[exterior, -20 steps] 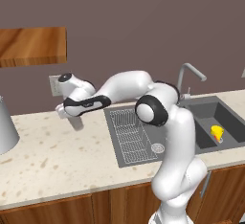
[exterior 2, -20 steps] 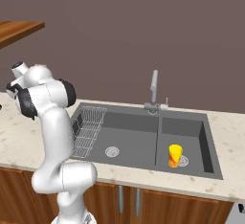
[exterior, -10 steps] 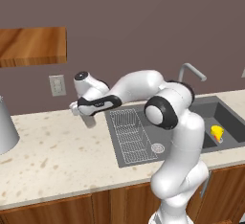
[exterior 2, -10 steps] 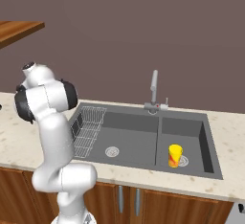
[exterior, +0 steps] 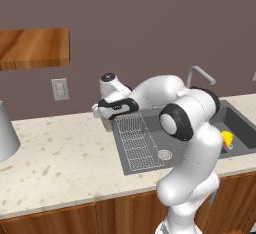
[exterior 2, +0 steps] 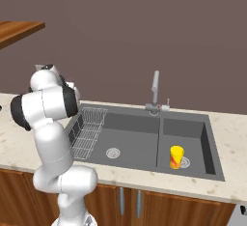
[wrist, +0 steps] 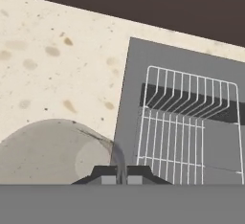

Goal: Move any existing items from the left basin to the right basin for drying. Then move the glass cup from the counter to the left basin of the sink for washing.

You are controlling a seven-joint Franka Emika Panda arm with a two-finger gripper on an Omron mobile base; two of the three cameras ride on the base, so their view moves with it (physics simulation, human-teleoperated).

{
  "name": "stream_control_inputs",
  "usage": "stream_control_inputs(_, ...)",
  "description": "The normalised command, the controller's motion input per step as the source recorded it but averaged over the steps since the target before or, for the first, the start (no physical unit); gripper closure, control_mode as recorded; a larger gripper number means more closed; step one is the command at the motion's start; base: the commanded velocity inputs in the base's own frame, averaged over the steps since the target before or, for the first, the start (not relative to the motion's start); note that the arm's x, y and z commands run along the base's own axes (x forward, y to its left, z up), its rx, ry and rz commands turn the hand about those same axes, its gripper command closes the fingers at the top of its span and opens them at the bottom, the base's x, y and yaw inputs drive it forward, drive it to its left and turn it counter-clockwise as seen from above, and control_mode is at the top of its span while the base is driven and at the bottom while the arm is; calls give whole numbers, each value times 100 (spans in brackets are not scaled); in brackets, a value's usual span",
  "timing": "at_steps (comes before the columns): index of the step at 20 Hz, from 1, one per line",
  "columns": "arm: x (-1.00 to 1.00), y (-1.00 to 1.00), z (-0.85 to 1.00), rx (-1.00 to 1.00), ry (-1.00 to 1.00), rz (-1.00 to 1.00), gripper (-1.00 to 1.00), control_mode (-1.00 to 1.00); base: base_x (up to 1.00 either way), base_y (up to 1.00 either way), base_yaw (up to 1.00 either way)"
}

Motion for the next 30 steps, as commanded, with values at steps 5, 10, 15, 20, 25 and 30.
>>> stream_control_inputs(5, 0, -71, 9, 4, 0, -3, 100, -100, 0, 0, 0)
stream_control_inputs(10, 0, -69, 4, 4, 0, -3, 100, -100, 0, 0, 0)
stream_control_inputs(15, 0, -69, 0, 5, 0, -3, 100, -100, 0, 0, 0)
stream_control_inputs(20, 0, -65, 0, 5, 0, -3, 100, -100, 0, 0, 0)
stream_control_inputs(25, 0, -60, -1, 5, 0, -3, 100, -100, 0, 0, 0)
stream_control_inputs(30, 0, -57, -4, 5, 0, -3, 100, -100, 0, 0, 0)
